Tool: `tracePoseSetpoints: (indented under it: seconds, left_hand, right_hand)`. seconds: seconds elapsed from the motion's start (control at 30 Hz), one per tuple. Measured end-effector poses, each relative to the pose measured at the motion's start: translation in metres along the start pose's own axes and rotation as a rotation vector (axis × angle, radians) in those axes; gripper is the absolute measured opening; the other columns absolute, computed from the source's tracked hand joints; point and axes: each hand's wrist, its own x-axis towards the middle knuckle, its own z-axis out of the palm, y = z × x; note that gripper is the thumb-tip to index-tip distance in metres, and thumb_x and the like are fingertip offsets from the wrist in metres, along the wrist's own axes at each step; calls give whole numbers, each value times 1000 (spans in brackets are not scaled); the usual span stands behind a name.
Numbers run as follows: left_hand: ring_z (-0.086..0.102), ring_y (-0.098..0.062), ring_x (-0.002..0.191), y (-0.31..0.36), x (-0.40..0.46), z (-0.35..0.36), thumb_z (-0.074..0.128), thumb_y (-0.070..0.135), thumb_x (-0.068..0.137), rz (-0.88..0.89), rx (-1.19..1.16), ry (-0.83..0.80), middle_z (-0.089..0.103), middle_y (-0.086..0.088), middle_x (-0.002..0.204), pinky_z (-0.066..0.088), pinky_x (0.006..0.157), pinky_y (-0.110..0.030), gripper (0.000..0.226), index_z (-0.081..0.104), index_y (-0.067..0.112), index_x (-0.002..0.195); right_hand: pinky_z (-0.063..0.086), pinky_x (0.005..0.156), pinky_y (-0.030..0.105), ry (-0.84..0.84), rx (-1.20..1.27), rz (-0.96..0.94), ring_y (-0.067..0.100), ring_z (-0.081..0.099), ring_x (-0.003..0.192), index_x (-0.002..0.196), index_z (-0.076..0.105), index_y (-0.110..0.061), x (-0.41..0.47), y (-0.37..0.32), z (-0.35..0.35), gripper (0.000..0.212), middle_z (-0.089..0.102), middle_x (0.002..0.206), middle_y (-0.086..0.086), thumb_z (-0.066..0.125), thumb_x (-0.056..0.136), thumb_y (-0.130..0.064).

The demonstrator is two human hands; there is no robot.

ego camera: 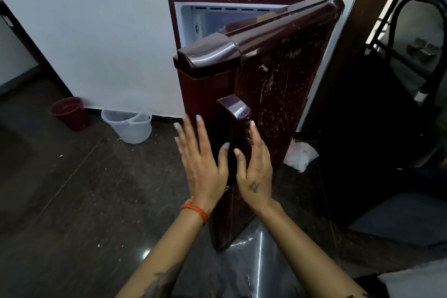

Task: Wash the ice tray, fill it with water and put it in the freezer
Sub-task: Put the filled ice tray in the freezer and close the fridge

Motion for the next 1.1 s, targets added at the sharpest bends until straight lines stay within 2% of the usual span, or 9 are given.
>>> tracePoseSetpoints:
  seconds: [0.07, 0.13, 0.2, 0.27, 0.43, 0.7, 0.83, 0.93, 1.1]
  left_hand:
    - [-3, -33, 146, -6, 12, 1, 40, 44, 95, 89, 34, -18, 2, -14, 158, 0, 119, -49, 72, 5, 13, 150]
    - [-3, -31, 147, -14, 24, 2, 36, 48, 96, 153, 48, -37, 2, -9, 158, -2, 119, -48, 71, 5, 13, 150]
    - [-5, -29, 147, -21, 38, 4, 36, 49, 96, 194, 64, -48, 2, -7, 158, -1, 120, -48, 72, 6, 11, 149]
    - [-7, -26, 146, -28, 52, 6, 38, 47, 96, 217, 82, -42, 3, -7, 157, 2, 119, -50, 73, 5, 10, 149]
    - [-6, -25, 146, -44, 84, 16, 46, 39, 96, 257, 142, -17, 9, -14, 158, 3, 120, -47, 76, -2, 11, 148]
    - [-13, -22, 145, -85, 130, 37, 57, 37, 89, 232, 244, 40, -1, -13, 157, 7, 120, -48, 99, -21, 16, 147]
    - [-8, -24, 146, -106, 152, 48, 58, 34, 90, 214, 255, 67, -19, -2, 156, 1, 121, -40, 100, -24, 16, 145]
    - [3, -30, 146, -122, 174, 56, 57, 33, 90, 207, 282, 90, -6, -10, 157, 3, 121, -39, 98, -22, 14, 146]
    - [4, -27, 146, -146, 210, 70, 57, 28, 89, 160, 343, 105, 7, -21, 157, 0, 121, -33, 93, -13, 4, 147]
  right_hand:
    - [26, 104, 8, -6, -12, -16, -6, 33, 127, 145, 18, -31, 8, -1, 11, 55, 35, 138, -13, 43, 97, -22]
    - [28, 109, 16, 6, -30, -55, 2, 34, 131, 145, 25, -25, 17, 0, 22, 49, 36, 143, -11, 40, 98, -20]
    - [26, 115, 27, 10, -72, -76, 9, 30, 139, 146, 29, -16, 29, 4, 33, 48, 34, 149, -3, 36, 99, -23]
    - [19, 119, 34, -14, -126, -64, 14, 18, 145, 147, 22, -11, 43, 8, 43, 51, 24, 155, 2, 32, 100, -27]
    - [0, 121, 29, -69, -285, -94, 18, 0, 147, 148, 10, -7, 84, 18, 67, 56, 4, 156, 4, 28, 100, -29]
    - [-3, 120, 31, -111, -402, -152, 25, 1, 146, 148, 6, -2, 141, 42, 117, 57, 1, 156, 11, 31, 101, -24]
    - [-3, 120, 32, -120, -381, -172, 24, -1, 146, 147, 2, -4, 160, 54, 141, 58, -2, 156, 9, 32, 101, -23]
    - [-5, 120, 32, -110, -378, -192, 21, -4, 146, 148, 2, -5, 176, 63, 159, 60, -2, 156, 8, 35, 101, -23]
    - [-5, 120, 34, -125, -398, -216, 19, -4, 146, 149, 9, -4, 203, 76, 182, 57, -1, 156, 7, 35, 101, -22]
